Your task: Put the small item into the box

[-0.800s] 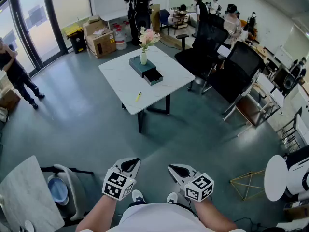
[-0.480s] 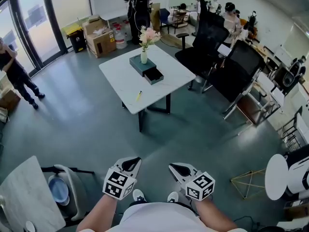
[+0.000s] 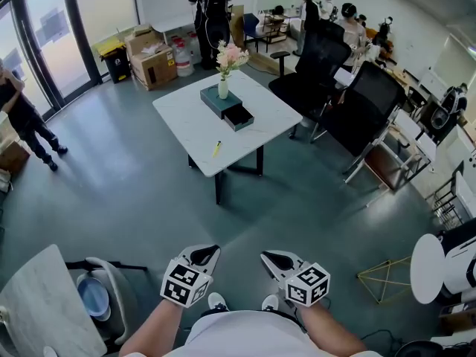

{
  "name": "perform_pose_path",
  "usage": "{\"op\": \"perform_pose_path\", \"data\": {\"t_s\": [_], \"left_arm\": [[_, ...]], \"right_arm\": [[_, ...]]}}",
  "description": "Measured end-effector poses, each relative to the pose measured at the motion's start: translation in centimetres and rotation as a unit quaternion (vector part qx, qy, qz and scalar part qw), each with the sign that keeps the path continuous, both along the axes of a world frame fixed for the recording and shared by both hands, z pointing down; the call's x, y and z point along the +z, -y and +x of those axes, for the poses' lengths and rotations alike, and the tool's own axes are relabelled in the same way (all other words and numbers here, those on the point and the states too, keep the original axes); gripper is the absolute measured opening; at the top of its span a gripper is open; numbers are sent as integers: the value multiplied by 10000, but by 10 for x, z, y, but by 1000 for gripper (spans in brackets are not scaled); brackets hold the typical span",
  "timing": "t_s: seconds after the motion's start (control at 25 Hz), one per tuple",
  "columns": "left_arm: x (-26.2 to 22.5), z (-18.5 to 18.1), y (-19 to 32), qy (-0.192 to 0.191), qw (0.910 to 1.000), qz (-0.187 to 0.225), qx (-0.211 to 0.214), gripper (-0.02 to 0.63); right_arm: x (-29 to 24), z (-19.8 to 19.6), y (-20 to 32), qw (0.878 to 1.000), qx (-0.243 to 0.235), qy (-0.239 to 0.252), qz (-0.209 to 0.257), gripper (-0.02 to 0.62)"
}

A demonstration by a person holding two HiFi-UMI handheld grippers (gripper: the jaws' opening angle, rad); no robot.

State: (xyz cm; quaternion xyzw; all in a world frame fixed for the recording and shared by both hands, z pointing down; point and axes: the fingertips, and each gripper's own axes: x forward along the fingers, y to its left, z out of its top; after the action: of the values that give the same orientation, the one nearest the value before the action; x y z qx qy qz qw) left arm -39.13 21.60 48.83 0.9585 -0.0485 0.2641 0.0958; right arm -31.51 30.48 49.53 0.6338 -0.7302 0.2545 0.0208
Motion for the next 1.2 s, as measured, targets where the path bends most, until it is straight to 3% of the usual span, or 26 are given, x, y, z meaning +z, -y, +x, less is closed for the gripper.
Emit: {"op": "perform_pose_path", "data": {"t_s": [0.44, 0.64, 0.92, 1.2], "left_arm": [[15, -33, 22, 50, 9994, -21, 327, 17], [22, -43, 34, 80, 9996, -142, 228, 17], [32, -22, 42, 103, 9996, -212, 164, 17], [32, 22, 67, 301, 9995, -118, -1, 17]], "right_arm": [[-3, -33, 27, 9996, 216, -193, 11, 17], [-1, -40, 32, 9996, 169, -206, -128, 17], [0, -16, 45, 9997, 181, -160, -75, 17], [-2, 38, 78, 9999, 89, -48, 94, 17]]}}
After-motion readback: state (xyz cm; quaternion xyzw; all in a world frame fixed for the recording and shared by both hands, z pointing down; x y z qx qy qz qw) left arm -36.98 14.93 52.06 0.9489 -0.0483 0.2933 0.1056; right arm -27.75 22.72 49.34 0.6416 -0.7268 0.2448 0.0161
